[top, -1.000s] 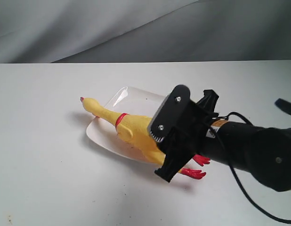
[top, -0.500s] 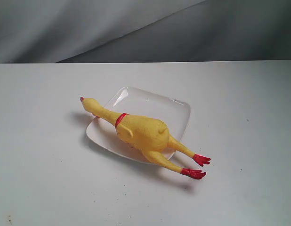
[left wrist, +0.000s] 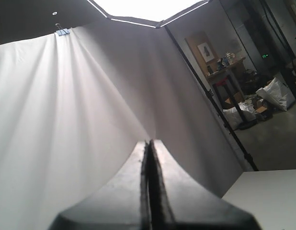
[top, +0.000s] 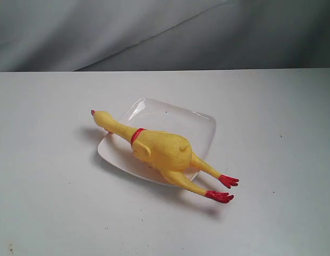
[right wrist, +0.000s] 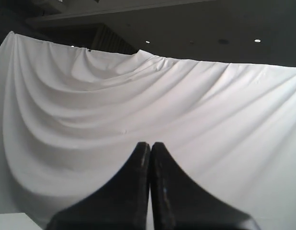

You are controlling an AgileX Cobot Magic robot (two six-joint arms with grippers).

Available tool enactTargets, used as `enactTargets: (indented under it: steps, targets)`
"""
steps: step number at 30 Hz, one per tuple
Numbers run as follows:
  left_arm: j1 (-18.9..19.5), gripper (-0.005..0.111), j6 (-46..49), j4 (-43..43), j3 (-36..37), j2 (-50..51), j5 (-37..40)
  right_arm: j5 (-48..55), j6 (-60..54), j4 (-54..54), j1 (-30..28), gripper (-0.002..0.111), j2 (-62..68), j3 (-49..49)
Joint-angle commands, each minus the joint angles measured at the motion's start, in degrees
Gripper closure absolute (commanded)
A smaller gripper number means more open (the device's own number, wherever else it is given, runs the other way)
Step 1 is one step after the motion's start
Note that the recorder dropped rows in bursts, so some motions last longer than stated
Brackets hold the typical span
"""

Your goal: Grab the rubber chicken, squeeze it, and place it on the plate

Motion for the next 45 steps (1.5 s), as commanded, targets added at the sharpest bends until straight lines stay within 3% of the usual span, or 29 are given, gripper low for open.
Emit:
enactTargets:
  steps: [1,4,7,10,17,20,24,29,36,41,45]
  targets:
    - [-0.2,0.107,-0.2,-0.2,0.2,-0.2,0.5,-3.0,0.3,1.4,-0.1,0.108,-1.6,0.2]
    - [-0.2,0.107,-0.2,-0.2,0.2,-0.2,0.5,-3.5,2.9,7.8,-1.0,0.108,-3.4,0.2]
    - [-0.2,0.107,-0.2,-0.2,0.2,-0.2,0.5,-3.7,9.0,8.8,-6.2,0.108,-4.9,1.0]
    - [-0.2,0.107,-0.2,-0.2,0.2,-0.2,0.5,-1.6,11.9,8.7,-13.5,0.108,-6.2,3.0]
    - [-0.2,0.107,-0.2,-0.2,0.2,-0.2,0.5,13.8,16.0,8.2,-33.0,0.108,-7.0,9.0]
    - [-0.2,0.107,-0.2,-0.2,0.2,-0.2,0.5,20.9,19.7,12.0,-39.9,0.108,-7.0,10.9]
    - [-0.2,0.107,-0.2,-0.2,0.2,-0.2,0.5,18.9,23.1,21.4,-46.2,0.108,-7.0,10.9]
    - [-0.2,0.107,-0.2,-0.2,0.2,-0.2,0.5,14.3,27.3,14.3,-48.0,0.108,-8.2,10.9]
    - [-0.2,0.107,-0.2,-0.2,0.2,-0.2,0.5,16.3,29.3,-11.8,-48.0,0.108,-9.7,10.9]
    - [-0.2,0.107,-0.2,-0.2,0.2,-0.2,0.5,16.4,34.5,-8.2,-48.0,0.108,-9.9,10.9]
    - [-0.2,0.107,-0.2,-0.2,0.2,-0.2,0.5,11.5,49.1,-7.9,-48.0,0.108,-10.8,10.9]
